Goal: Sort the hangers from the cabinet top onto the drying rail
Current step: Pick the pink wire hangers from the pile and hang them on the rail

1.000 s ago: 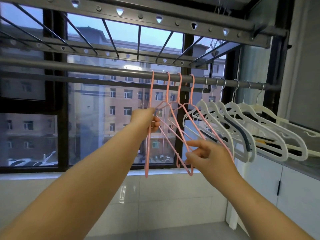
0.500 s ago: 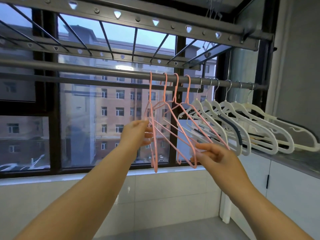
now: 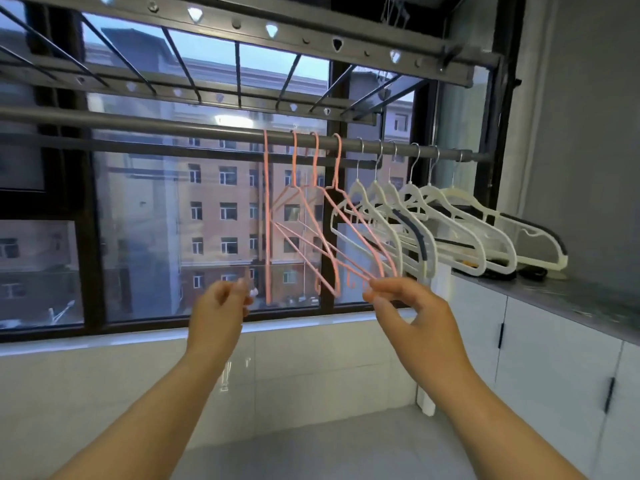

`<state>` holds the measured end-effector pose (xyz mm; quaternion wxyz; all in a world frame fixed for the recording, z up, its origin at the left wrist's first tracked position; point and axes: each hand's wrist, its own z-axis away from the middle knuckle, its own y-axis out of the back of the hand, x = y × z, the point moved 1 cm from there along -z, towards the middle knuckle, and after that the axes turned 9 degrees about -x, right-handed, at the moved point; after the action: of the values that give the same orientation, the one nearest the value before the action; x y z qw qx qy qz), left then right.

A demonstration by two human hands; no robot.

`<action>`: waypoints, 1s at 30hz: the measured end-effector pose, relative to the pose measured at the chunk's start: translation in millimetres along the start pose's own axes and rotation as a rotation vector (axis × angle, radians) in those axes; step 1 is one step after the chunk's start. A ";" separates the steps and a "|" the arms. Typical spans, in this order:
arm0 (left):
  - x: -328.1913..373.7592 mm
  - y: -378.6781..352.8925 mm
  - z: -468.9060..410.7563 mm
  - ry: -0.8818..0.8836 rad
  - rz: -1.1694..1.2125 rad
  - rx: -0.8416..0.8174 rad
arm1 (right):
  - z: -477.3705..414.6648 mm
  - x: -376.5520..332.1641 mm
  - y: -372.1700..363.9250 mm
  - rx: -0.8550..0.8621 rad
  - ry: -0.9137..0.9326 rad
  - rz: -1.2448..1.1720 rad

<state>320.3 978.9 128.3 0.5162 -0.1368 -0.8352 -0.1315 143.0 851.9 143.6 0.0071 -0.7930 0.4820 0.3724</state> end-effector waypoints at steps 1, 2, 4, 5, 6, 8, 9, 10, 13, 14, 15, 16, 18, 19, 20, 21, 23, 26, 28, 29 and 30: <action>-3.2 -7.8 9.6 -0.004 -0.027 0.008 | 4.6 4.3 7.3 -0.009 -0.006 0.005; -4.7 -17.8 19.6 -0.003 -0.041 0.002 | 9.6 8.9 15.9 -0.021 -0.016 0.015; -5.2 -44.6 40.1 0.018 -0.063 -0.057 | 21.0 20.4 38.9 -0.064 -0.050 0.032; -4.2 -61.7 51.1 0.030 -0.085 -0.108 | 27.0 26.6 53.7 -0.088 -0.071 0.036; -1.8 -80.3 61.9 0.036 -0.116 -0.172 | 32.8 32.8 69.8 -0.106 -0.094 0.036; 5.8 -119.2 83.1 0.025 -0.167 -0.302 | 45.3 44.7 105.1 -0.129 -0.150 0.023; 10.8 -139.0 92.2 0.014 -0.178 -0.358 | 51.5 50.9 123.3 -0.143 -0.181 0.013; 16.0 -159.1 100.8 0.007 -0.183 -0.410 | 57.4 57.6 141.5 -0.161 -0.216 0.002; 27.5 -220.8 121.7 0.005 -0.165 -0.530 | 75.3 79.7 195.6 -0.225 -0.324 0.001; 28.5 -241.9 127.9 0.010 -0.149 -0.557 | 81.1 88.8 213.0 -0.239 -0.353 0.006; 28.2 -263.2 133.9 0.019 -0.128 -0.581 | 86.5 98.8 230.2 -0.243 -0.383 0.004; 26.8 -284.3 139.5 0.030 -0.110 -0.608 | 91.2 109.6 246.7 -0.238 -0.414 -0.002; 19.9 -326.5 148.6 0.035 -0.122 -0.676 | 99.9 133.5 277.0 -0.219 -0.486 -0.001; 14.7 -347.3 151.5 0.028 -0.144 -0.705 | 104.3 146.6 290.3 -0.206 -0.522 0.008; 9.1 -367.5 153.3 0.018 -0.171 -0.728 | 108.6 160.4 302.8 -0.188 -0.557 0.020; 3.4 -388.0 154.1 0.002 -0.200 -0.750 | 113.1 174.7 315.3 -0.164 -0.591 0.032; -8.6 -429.9 153.9 -0.034 -0.250 -0.801 | 121.2 204.5 340.0 -0.118 -0.658 0.064; -28.8 -496.4 148.1 -0.013 -0.242 -0.888 | 130.5 249.8 378.3 -0.055 -0.759 0.144; -43.7 -544.4 139.5 0.004 -0.204 -0.925 | 131.2 282.8 407.5 -0.017 -0.808 0.232; -50.6 -569.3 134.1 0.000 -0.203 -0.944 | 129.6 300.6 422.5 0.006 -0.829 0.278; -57.5 -594.7 128.1 0.000 -0.205 -0.968 | 127.6 319.3 437.1 0.031 -0.853 0.318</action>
<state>22.4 467.9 -25.4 0.3775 -0.2780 -0.6874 -0.5547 -185.7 422.8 12.7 0.1595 -0.4847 0.5575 0.6549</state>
